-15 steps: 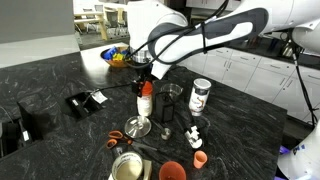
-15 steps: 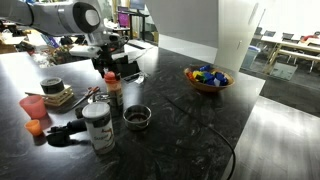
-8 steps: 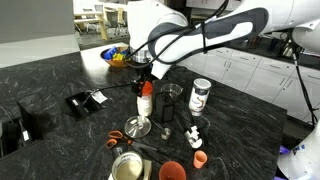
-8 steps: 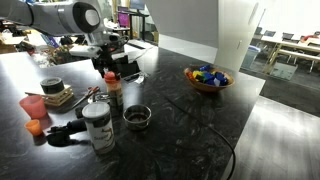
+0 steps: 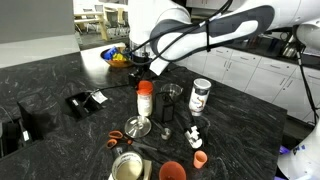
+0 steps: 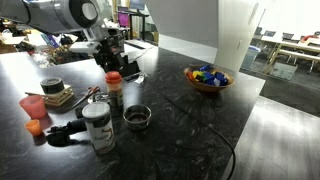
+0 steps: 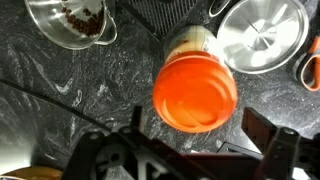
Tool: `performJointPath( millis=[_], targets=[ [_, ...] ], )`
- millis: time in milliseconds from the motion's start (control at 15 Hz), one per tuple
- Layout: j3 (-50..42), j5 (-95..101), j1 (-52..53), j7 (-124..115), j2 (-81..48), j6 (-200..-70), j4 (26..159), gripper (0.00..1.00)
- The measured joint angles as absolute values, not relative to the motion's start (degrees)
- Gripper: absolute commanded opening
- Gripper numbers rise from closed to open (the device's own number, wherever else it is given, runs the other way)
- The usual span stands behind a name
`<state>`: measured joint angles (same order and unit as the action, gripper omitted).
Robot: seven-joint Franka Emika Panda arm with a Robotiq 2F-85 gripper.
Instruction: Move the orange and white bottle to the center of the counter
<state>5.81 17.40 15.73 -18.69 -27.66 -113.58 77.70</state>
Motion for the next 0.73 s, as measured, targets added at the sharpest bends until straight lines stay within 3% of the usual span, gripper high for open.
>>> performJointPath(
  millis=[733],
  targets=[
    [6.4,17.1,16.6,-18.6,-15.5,-120.7,88.9,1.0]
  ],
)
